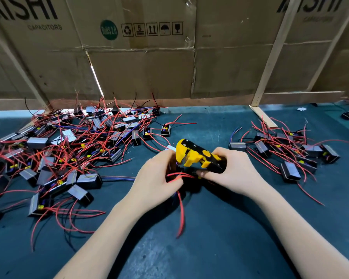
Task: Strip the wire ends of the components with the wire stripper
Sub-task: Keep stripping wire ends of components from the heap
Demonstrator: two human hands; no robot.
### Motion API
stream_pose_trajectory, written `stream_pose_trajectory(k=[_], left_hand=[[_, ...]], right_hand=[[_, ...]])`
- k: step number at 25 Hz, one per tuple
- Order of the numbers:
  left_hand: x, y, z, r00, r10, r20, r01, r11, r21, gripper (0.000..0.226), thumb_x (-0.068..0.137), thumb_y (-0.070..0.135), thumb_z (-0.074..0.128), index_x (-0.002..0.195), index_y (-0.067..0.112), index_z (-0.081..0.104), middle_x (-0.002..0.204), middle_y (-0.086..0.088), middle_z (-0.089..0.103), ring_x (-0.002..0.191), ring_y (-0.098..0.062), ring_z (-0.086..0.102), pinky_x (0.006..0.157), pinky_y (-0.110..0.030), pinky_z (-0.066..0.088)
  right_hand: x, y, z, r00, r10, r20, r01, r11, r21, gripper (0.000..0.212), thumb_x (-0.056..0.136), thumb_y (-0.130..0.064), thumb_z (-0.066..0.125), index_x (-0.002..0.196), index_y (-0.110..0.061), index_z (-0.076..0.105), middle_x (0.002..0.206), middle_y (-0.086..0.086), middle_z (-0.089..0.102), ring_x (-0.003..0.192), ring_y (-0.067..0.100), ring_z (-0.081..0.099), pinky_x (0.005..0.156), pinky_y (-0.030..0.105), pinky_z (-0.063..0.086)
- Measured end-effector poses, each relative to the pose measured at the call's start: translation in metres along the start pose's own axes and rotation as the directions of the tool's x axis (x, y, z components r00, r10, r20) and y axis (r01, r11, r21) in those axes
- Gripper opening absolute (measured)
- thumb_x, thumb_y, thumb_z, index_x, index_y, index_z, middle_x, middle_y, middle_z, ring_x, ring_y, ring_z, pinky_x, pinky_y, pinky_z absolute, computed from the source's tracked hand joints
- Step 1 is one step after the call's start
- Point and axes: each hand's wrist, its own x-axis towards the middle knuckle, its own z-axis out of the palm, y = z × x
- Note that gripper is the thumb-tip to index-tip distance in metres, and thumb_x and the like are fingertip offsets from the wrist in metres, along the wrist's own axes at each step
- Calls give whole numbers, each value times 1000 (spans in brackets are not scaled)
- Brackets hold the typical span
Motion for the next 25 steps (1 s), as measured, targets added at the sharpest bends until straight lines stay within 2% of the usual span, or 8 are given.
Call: stream_pose_trajectory(k=[4,7,10,14,17,20,23,25], left_hand=[[0,-2,4,999,-47,-9,46,990,-135,37,75,10,67,106,25,54,95,12,60,75,-15,55,72,-29,46],[-1,-1,5,999,-50,8,51,989,-139,36,73,26,65,108,26,55,87,9,64,73,-13,54,72,-33,49],[-1,-1,4,998,-58,-2,58,988,-142,34,70,29,60,104,30,54,83,15,63,69,-10,51,71,-34,49],[-1,-2,2,992,-128,8,129,987,-95,37,69,24,59,104,35,51,94,15,67,79,-14,60,80,-37,50],[0,-3,4,991,-130,-5,130,990,-46,25,81,27,68,103,32,56,89,13,68,84,-14,59,83,-37,48],[1,-4,4,993,-113,-26,112,994,-10,8,87,28,69,94,27,66,87,9,69,89,-14,62,86,-36,48],[1,-2,3,994,-92,-62,90,995,-35,3,88,21,69,85,22,69,80,12,69,81,-9,62,81,-31,49],[1,-2,2,989,-119,-90,110,989,-100,5,88,17,69,84,19,71,76,10,70,75,-9,63,75,-26,48]], right_hand=[[-1,4,-9,992,-58,113,46,993,108,35,63,-40,87,80,-23,63,70,-7,64,64,8,52,63,20,42],[-4,-2,-3,969,-160,189,140,984,113,29,65,-28,85,81,-20,63,74,-4,67,71,14,59,69,29,48],[-3,-1,-5,976,-162,146,139,978,158,24,67,-29,83,78,-22,63,69,-5,66,68,14,58,66,26,46],[6,21,-24,978,56,-202,-68,996,-52,27,68,-35,80,79,-20,61,72,-5,64,75,23,59,72,33,44],[8,41,-39,826,110,-553,-339,881,-331,32,71,-36,78,88,-14,61,86,8,65,88,35,57,78,40,33],[8,38,-37,773,130,-621,-194,980,-37,35,73,-41,79,81,-12,60,77,5,62,78,30,56,75,37,39],[7,16,-27,924,160,-348,10,898,441,50,72,-57,71,76,-9,58,72,19,57,70,32,50,68,35,40],[5,5,-16,981,105,-162,-3,849,529,55,70,-60,68,75,-6,58,70,20,51,64,25,43,65,37,35]])
